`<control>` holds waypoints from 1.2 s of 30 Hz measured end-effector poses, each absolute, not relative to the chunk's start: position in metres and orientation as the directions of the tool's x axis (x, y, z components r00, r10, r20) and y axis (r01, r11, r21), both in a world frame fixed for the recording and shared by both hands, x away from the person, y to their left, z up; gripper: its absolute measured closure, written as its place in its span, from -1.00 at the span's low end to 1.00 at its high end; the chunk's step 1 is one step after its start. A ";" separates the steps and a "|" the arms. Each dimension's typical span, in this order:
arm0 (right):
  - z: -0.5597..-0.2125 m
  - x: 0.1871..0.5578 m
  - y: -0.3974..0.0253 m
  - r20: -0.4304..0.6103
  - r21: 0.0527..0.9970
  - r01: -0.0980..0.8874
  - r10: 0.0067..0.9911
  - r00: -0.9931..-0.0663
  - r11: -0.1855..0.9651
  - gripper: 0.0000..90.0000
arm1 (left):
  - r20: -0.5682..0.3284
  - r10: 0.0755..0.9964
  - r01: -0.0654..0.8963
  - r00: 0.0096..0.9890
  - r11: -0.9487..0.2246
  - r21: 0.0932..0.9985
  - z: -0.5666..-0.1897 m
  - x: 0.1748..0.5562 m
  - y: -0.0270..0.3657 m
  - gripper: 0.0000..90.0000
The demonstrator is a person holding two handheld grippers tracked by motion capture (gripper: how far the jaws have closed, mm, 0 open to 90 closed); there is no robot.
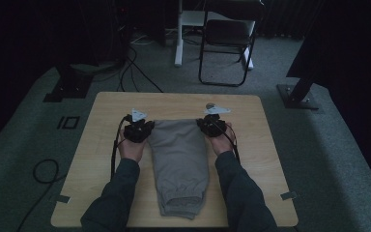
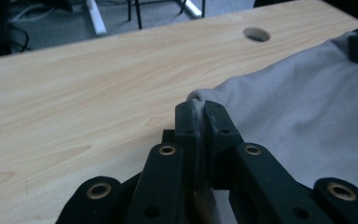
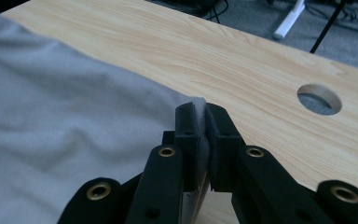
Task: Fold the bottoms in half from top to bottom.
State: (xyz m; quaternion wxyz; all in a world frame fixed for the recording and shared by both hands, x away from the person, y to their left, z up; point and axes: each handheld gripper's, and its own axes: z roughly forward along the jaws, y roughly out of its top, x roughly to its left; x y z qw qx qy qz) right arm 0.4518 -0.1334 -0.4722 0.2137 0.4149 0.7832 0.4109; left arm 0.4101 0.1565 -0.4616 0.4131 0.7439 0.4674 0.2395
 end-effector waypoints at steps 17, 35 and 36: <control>-0.489 0.346 -0.160 -0.022 0.829 0.401 0.739 -0.673 0.390 0.88 | -0.049 0.822 0.478 0.567 -0.281 0.832 -0.482 0.313 0.157 0.89; -0.544 0.333 -0.161 -0.005 0.732 0.509 0.751 -0.661 0.452 0.87 | -0.037 0.813 0.592 0.581 -0.391 0.705 -0.545 0.316 0.134 0.89; -0.544 0.338 -0.161 -0.009 0.734 0.508 0.755 -0.656 0.451 0.87 | -0.029 0.817 0.590 0.577 -0.391 0.706 -0.545 0.322 0.133 0.89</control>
